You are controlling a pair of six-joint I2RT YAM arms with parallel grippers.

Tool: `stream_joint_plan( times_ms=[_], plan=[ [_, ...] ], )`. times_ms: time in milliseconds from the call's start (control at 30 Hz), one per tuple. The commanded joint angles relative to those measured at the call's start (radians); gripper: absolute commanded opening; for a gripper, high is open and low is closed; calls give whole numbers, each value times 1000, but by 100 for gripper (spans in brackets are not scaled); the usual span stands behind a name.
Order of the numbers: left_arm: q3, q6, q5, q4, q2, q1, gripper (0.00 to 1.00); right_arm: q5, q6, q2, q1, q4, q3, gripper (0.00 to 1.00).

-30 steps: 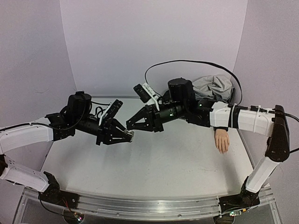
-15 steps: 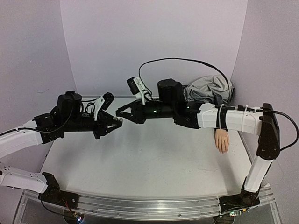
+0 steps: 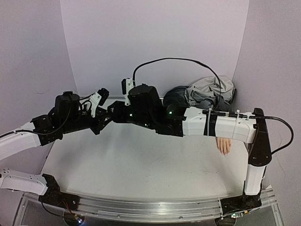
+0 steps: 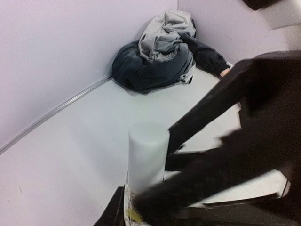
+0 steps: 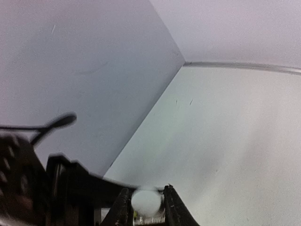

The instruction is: Paint the nails

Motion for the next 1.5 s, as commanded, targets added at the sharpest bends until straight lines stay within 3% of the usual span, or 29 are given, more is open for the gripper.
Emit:
stream_joint_plan(
  times_ms=[0, 100, 200, 267, 367, 533, 667, 767, 967, 1233, 1467],
  plan=[
    [4, -85, -44, 235, -52, 18, 0, -81, -66, -136, 72, -55, -108, 46],
    [-21, -155, -31, 160, -64, 18, 0, -125, -142, -288, 27, 56, -270, 63],
    [-8, -218, -13, 77, -54, 19, 0, -265, -246, -380, -35, 137, -400, 73],
    [5, -234, 101, 54, -47, 20, 0, -390, -305, -426, -90, 185, -478, 77],
    [35, -230, 395, 53, -32, 24, 0, -674, -357, -425, -197, 218, -503, 77],
    [78, -223, 797, 53, 11, 24, 0, -982, -426, -394, -223, 283, -474, 76],
    [96, -250, 969, 53, 55, 24, 0, -1177, -416, -334, -222, 329, -428, 68],
    [103, -261, 1018, 54, 85, 22, 0, -1268, -369, -309, -218, 408, -427, 62],
    [115, -252, 1069, 59, 116, 21, 0, -1289, -351, -286, -216, 439, -417, 42],
    [118, -239, 1100, 59, 134, 22, 0, -1331, -318, -243, -216, 471, -389, 26],
    [115, -232, 1116, 59, 137, 21, 0, -1353, -301, -230, -216, 488, -381, 19]
  ],
)
